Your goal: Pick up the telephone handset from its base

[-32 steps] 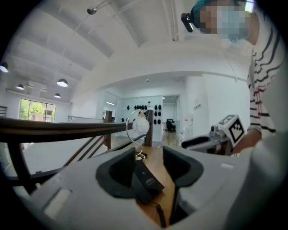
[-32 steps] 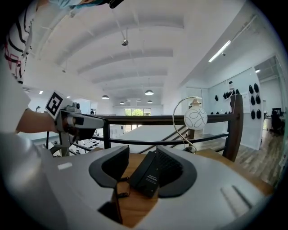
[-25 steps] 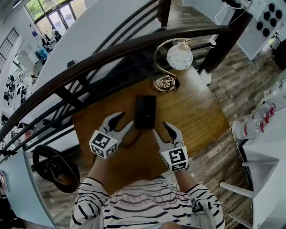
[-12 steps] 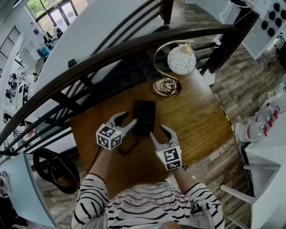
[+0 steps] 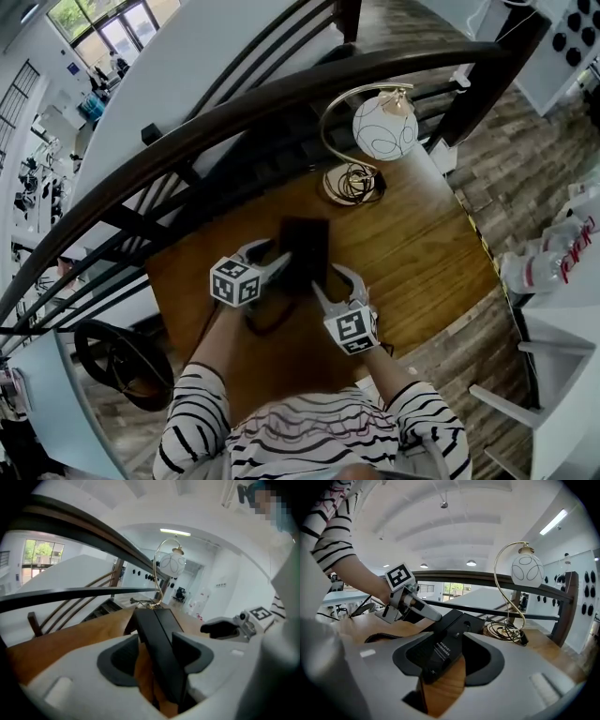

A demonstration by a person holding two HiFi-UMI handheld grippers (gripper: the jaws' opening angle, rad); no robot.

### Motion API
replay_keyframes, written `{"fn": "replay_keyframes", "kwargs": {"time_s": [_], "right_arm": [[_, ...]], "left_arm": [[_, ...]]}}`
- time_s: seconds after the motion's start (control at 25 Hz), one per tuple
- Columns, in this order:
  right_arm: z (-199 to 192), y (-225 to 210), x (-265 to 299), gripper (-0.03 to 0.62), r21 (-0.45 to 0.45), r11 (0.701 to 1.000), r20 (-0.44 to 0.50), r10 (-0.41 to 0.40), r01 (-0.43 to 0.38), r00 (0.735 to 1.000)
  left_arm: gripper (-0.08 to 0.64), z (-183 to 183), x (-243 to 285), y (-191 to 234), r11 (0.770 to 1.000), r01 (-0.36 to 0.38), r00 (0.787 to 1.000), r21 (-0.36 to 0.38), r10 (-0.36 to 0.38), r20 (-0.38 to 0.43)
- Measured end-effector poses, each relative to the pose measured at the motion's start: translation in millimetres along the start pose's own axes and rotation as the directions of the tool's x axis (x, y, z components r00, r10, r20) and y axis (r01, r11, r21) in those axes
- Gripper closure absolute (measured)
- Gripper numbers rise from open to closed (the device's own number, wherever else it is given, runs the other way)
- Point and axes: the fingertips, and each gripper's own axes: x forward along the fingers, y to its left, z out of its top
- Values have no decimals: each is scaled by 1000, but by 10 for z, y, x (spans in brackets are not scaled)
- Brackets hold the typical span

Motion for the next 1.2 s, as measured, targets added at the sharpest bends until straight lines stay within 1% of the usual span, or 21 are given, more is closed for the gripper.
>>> {"fn": "replay_keyframes", "kwargs": {"time_s": [0.12,0.2,0.4,0.6,0.68,0.8,0.96,1.2], "right_arm": [[-46,13,87,405,-36,999,-9,9,-9,1000],[-83,20,132,405,-65,998,-17,16,-17,1000],[-181,34,245,404,-99,994,-39,34,-37,999],[-278,45,325,405,-115,992,-63,38,-45,997],[-316,48,342,405,-132,990,-70,34,-43,997],[-335,53,358,408,-152,988,-68,21,-31,997],[-343,74,370,402,-191,981,-68,9,-22,998],[-347,72,360,400,-214,977,-63,0,-14,998]], "left_arm": [[331,-34,70,66,999,21,1000,-50,-21,-9],[330,-48,120,72,995,46,999,-89,-48,-14],[328,-86,198,57,972,125,991,-197,-132,-20],[332,-98,212,69,955,157,986,-250,-167,-22],[353,-103,215,83,951,160,985,-266,-172,-23],[393,-132,215,117,950,155,984,-269,-173,-42],[406,-142,205,132,943,157,983,-295,-179,-48],[444,-132,184,106,925,170,979,-339,-197,-49]]}}
